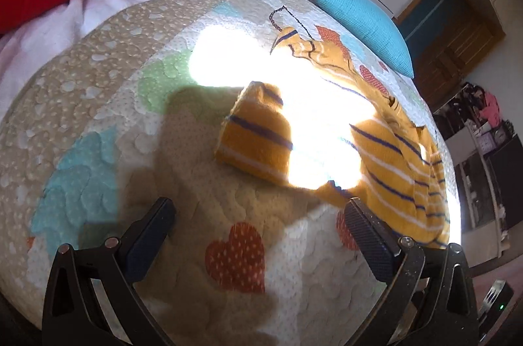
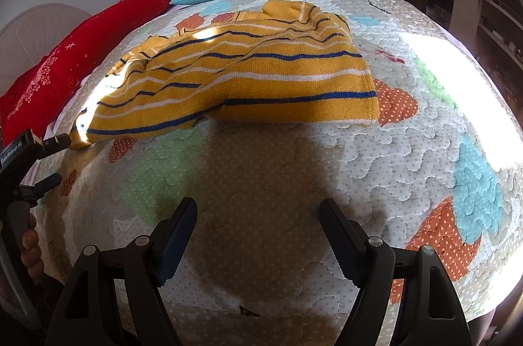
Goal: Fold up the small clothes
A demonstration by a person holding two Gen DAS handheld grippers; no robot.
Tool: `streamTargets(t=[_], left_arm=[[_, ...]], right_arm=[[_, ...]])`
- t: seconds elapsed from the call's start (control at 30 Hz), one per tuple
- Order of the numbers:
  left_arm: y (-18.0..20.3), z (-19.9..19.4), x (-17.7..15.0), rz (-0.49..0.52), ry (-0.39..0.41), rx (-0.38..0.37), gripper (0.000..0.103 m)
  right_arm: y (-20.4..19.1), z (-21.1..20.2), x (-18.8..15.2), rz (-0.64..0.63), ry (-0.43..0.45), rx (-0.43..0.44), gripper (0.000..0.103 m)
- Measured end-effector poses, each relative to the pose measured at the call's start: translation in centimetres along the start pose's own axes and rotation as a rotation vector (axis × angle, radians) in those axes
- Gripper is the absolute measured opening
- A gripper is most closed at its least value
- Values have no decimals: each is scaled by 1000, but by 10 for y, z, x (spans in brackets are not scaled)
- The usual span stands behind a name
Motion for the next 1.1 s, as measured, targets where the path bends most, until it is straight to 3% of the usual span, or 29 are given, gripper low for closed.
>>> streamTargets(t=[0.2,0.4,0.43,0.47,0.5,0.6,0.73,0.77,0.87,1.0,1.1], left_arm=[[12,30,34,-73,-15,-120,103],[13,46,58,-150,-33,-144,101],[14,47,63,-155,-40,-145,79],[16,50,67,-145,-62,-134,37],[17,53,70,-127,-92,-108,23],[32,46,79,-86,-80,-81,19],[86,25,85,0,-32,-121,14],[106,21,84,26,-27,-151,4],[182,14,69,135,-56,-272,3],[277,26,16,304,-141,-369,3],[319,48,-37,392,-250,-409,3]], right_arm=[[6,3,4,10,8,-5,82],[10,7,9,13,17,-29,82],[11,8,10,14,21,-32,83],[12,7,11,16,26,-33,82],[14,6,13,22,33,-31,82],[25,-3,19,60,69,-18,82],[52,-25,26,129,142,-23,82],[62,-30,28,153,157,-28,82],[93,-45,29,237,193,-41,82],[138,-61,20,351,228,-82,82],[167,-68,10,412,232,-116,82]])
Point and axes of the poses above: each gripper's, at about its wrist camera, not at the fingertips, and z roughly the way its jaws point, y to its right, x to its top, the point moved 6 cm from there along z, roughly the way its jaws point, and after that the axes turned 2 degrees about x, right-handed, at the moved point
